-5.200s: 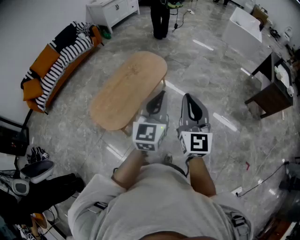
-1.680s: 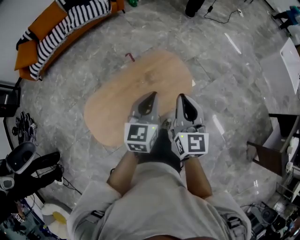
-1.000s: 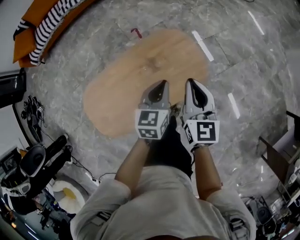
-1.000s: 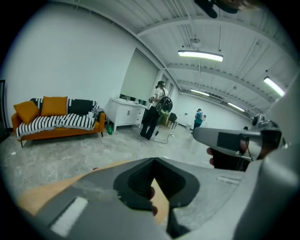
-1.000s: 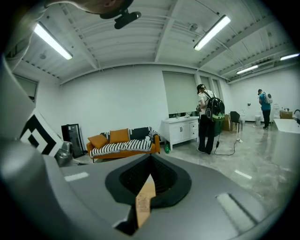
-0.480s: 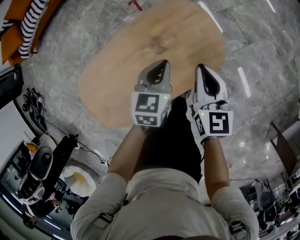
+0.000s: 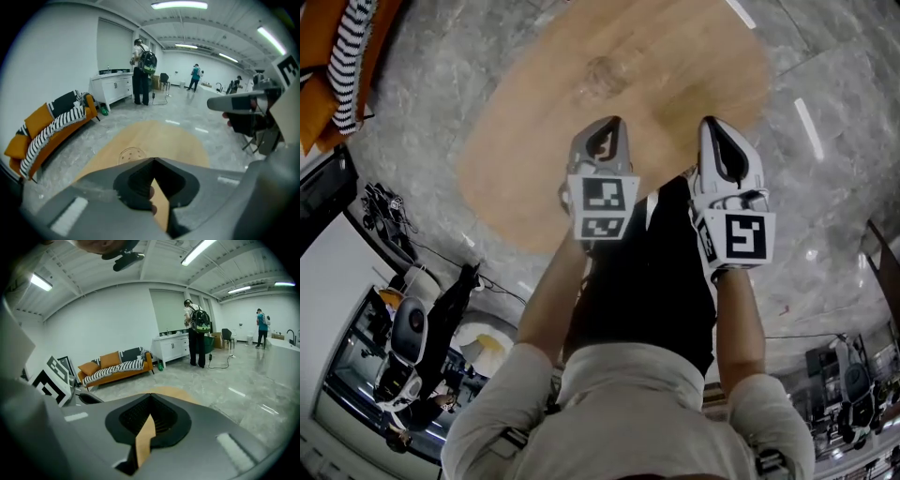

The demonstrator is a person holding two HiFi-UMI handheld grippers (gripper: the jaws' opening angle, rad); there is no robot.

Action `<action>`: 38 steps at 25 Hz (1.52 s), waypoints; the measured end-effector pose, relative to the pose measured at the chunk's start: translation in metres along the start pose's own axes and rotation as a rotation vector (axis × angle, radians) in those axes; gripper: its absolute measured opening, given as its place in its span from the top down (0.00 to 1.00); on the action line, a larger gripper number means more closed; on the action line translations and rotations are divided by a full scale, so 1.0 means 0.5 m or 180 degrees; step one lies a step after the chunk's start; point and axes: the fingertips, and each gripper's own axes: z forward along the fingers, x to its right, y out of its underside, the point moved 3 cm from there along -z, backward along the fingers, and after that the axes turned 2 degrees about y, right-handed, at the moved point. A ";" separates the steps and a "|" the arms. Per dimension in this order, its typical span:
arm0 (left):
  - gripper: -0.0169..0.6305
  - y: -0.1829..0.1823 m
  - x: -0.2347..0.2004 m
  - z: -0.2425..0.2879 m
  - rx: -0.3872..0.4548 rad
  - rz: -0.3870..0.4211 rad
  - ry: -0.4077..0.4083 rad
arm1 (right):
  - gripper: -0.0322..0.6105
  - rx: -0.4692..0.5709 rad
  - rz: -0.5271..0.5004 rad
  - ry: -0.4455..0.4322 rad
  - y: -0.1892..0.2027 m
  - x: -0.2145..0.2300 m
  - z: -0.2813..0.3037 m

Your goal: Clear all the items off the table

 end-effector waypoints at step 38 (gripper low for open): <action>0.84 0.029 -0.050 0.199 -0.1549 0.1698 0.0482 | 0.94 -0.0444 0.0371 0.0308 0.087 0.098 0.036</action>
